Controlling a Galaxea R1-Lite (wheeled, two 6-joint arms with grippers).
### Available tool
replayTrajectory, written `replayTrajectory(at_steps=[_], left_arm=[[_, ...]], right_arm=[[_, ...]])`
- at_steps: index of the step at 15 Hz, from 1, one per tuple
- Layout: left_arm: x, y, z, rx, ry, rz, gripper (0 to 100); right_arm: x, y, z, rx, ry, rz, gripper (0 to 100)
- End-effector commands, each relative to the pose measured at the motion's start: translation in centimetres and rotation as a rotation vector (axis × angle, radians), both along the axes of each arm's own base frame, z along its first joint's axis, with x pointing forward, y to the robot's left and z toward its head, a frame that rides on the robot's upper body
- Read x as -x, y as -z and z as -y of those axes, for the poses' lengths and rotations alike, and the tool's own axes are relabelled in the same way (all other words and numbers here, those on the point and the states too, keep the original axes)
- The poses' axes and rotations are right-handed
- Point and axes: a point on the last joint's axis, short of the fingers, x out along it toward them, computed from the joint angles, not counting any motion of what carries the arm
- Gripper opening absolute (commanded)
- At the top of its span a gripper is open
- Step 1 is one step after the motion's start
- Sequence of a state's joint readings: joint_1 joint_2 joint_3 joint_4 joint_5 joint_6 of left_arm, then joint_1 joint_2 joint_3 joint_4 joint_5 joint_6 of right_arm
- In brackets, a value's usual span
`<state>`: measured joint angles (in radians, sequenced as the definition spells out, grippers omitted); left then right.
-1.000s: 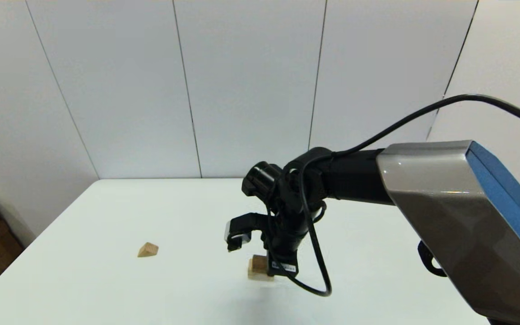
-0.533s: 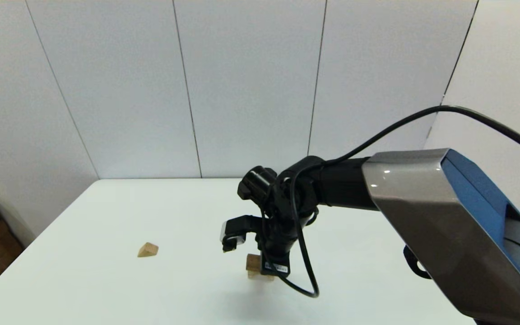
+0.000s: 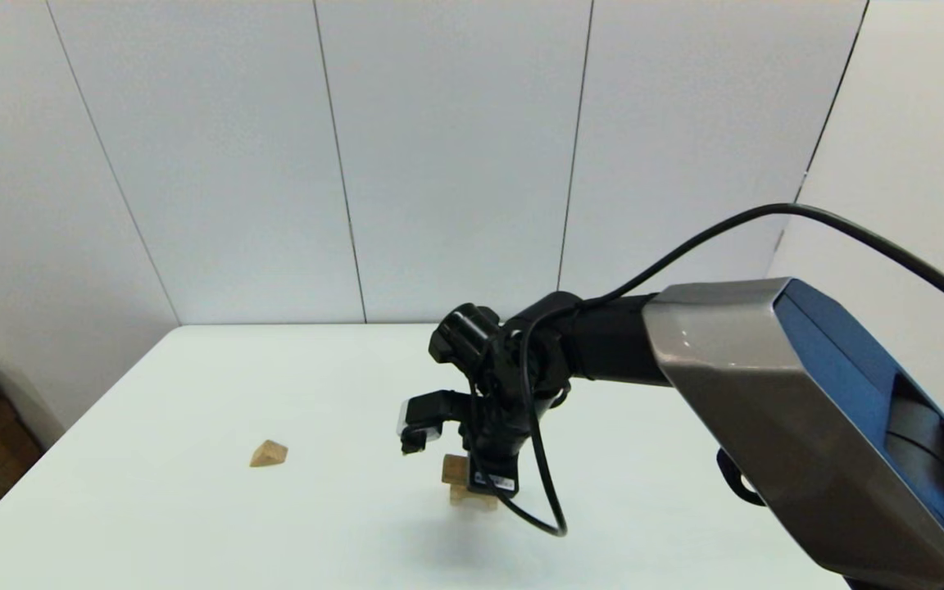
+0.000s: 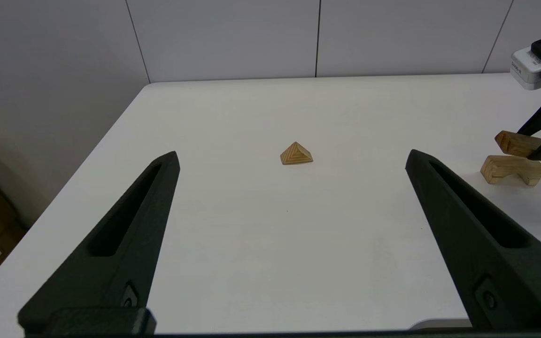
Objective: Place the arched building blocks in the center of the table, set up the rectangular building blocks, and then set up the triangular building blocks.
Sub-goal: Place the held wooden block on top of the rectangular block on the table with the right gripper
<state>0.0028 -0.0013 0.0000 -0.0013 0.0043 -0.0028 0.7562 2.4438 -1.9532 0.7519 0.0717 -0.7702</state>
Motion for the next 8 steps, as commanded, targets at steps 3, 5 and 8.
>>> replayTrajectory(at_steps=[3,5,8], left_arm=[[-0.01,-0.01,0.00,0.000,-0.001,-0.001,100],[-0.01,-0.01,0.00,0.000,-0.001,-0.001,100],[-0.01,-0.01,0.00,0.002,-0.001,-0.001,100]], right_arm=[[0.10,0.50,0.15,0.041,-0.016,-0.006,0],[0.07,0.70,0.13,0.045,-0.015,-0.008,0],[0.05,0.84,0.11,0.048,-0.014,-0.010,0]])
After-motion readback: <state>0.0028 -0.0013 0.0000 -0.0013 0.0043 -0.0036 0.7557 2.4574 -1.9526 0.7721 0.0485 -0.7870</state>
